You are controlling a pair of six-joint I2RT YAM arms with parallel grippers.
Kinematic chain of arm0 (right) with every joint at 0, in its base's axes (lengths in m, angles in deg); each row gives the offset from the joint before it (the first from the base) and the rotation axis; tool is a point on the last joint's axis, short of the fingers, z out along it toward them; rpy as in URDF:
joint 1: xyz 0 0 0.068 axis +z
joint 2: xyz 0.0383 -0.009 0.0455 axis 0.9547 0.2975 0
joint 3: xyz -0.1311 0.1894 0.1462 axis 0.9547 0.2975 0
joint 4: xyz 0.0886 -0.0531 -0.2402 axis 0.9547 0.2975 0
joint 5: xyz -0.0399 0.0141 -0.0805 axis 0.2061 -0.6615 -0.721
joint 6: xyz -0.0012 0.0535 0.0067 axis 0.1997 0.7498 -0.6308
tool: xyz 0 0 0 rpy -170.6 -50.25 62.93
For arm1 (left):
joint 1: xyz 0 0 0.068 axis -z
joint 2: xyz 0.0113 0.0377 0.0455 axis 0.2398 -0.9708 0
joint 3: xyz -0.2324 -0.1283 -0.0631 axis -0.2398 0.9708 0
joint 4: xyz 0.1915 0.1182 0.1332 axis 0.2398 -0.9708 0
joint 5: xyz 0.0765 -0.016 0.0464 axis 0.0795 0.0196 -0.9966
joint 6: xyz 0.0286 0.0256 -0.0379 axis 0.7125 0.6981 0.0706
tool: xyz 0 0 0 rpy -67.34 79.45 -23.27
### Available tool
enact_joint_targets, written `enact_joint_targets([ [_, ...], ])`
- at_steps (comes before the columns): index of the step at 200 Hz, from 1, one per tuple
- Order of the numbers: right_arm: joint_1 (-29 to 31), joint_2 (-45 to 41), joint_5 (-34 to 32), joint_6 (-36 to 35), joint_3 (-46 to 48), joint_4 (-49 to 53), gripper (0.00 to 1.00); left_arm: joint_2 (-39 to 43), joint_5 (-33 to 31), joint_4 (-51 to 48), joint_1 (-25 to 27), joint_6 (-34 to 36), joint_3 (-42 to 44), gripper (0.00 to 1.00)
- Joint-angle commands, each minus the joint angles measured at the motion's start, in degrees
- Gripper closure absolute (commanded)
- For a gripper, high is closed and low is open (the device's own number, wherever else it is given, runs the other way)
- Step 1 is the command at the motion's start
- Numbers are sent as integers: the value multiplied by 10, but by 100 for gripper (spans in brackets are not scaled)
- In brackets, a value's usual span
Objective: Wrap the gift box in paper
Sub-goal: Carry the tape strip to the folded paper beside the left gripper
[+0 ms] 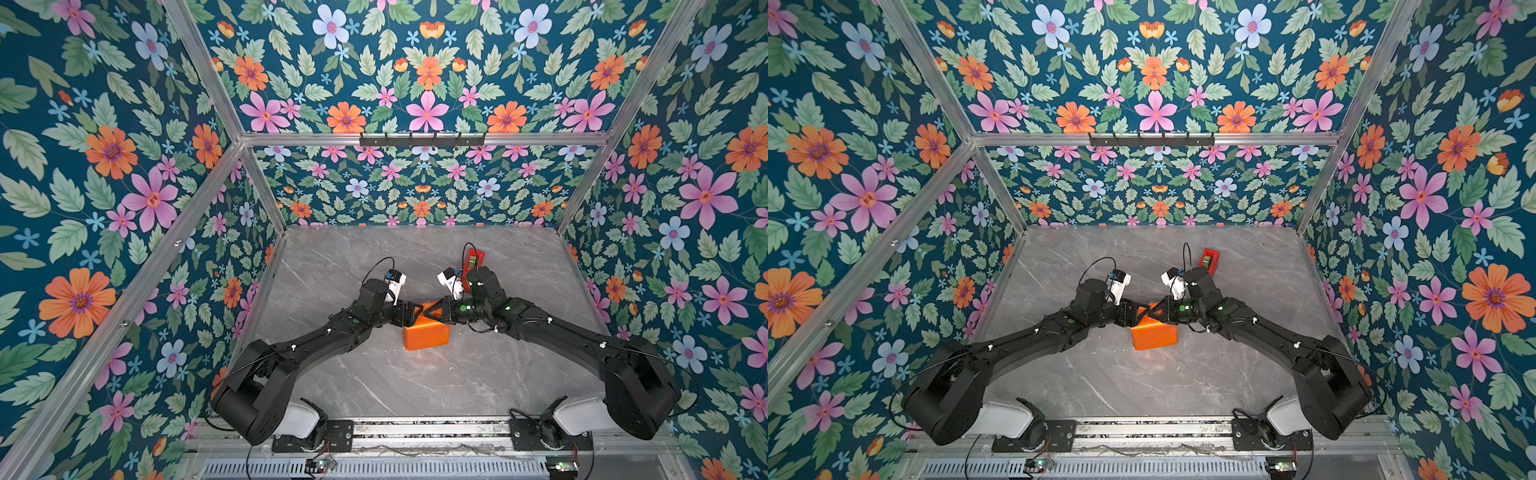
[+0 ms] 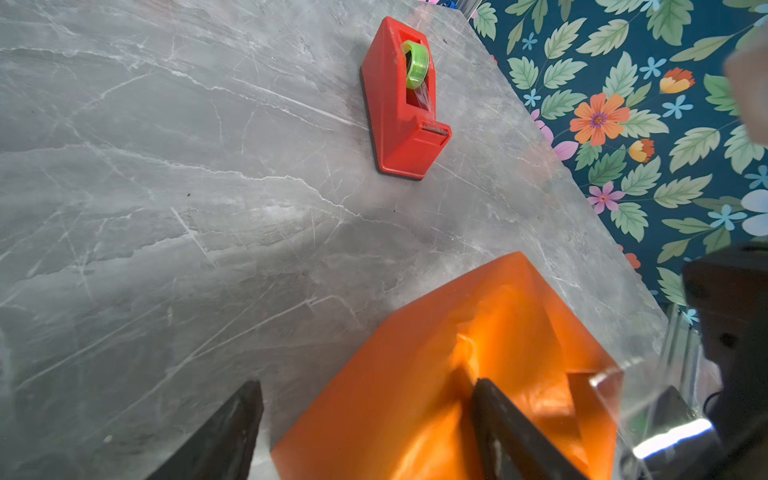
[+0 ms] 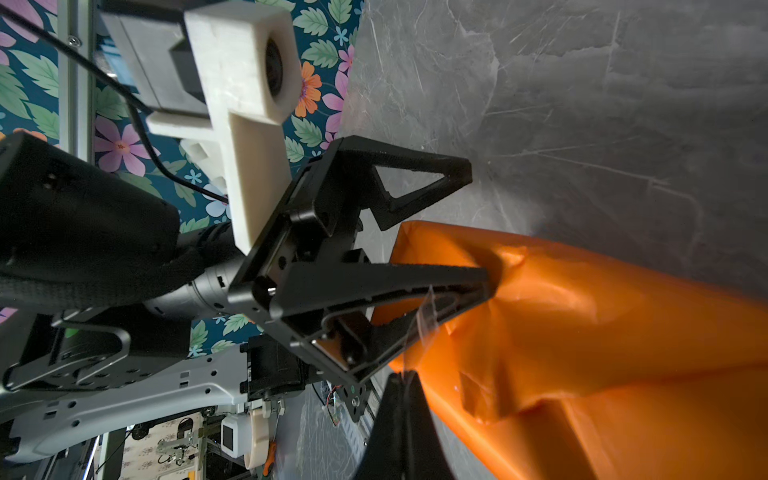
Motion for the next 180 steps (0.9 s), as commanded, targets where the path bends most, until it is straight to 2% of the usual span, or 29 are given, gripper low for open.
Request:
enact_joint_targets([
  [1,1,1,5,12,6,-22,100,-8,-28,-102,0,24,5,19],
  [180,1,29,-21,-41,-7,15,100,-5,-28,-105,0,28,8,20],
])
